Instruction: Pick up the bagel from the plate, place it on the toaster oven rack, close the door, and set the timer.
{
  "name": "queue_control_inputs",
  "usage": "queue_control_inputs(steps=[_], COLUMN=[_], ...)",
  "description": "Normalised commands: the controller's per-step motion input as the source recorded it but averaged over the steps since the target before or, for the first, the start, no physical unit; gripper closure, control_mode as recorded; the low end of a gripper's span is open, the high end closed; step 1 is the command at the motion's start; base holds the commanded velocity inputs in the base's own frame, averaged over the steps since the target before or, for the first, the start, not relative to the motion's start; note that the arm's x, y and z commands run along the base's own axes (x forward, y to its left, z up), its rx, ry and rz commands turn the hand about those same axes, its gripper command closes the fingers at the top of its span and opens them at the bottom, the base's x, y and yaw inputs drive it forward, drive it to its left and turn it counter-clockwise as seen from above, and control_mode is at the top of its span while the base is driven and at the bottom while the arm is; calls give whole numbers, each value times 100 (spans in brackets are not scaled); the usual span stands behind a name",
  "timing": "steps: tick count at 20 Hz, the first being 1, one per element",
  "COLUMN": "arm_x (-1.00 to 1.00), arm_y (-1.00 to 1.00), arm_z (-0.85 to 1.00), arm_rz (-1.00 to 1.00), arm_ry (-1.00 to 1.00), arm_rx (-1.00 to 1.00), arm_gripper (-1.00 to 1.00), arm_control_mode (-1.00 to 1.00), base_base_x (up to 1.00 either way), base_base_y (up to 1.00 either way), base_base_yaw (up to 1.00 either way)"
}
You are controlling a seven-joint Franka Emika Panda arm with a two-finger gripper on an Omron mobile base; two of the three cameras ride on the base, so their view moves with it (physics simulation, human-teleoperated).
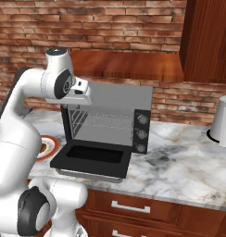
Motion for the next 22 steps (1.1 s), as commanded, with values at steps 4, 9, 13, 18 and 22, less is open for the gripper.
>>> queue_control_inputs(steps=[4,9,13,18,22], arm_x=[-4,-3,-7,-11,-14], arm_y=[-12,-49,-58,-53,-46], arm_z=[0,0,0,-9,-23], arm_rz=[0,0,0,0,0], arm_ry=[0,-2,-6,-15,-21], arm_rx=[6,22,30,27,23], arm_gripper=[-100,-100,-100,-100,-100], arm_control_mode=[-100,-100,-100,-100,-100], base_base_x=[0,0,0,0,0], base_base_y=[0,0,0,0,0], base_base_yaw=[0,0,0,0,0])
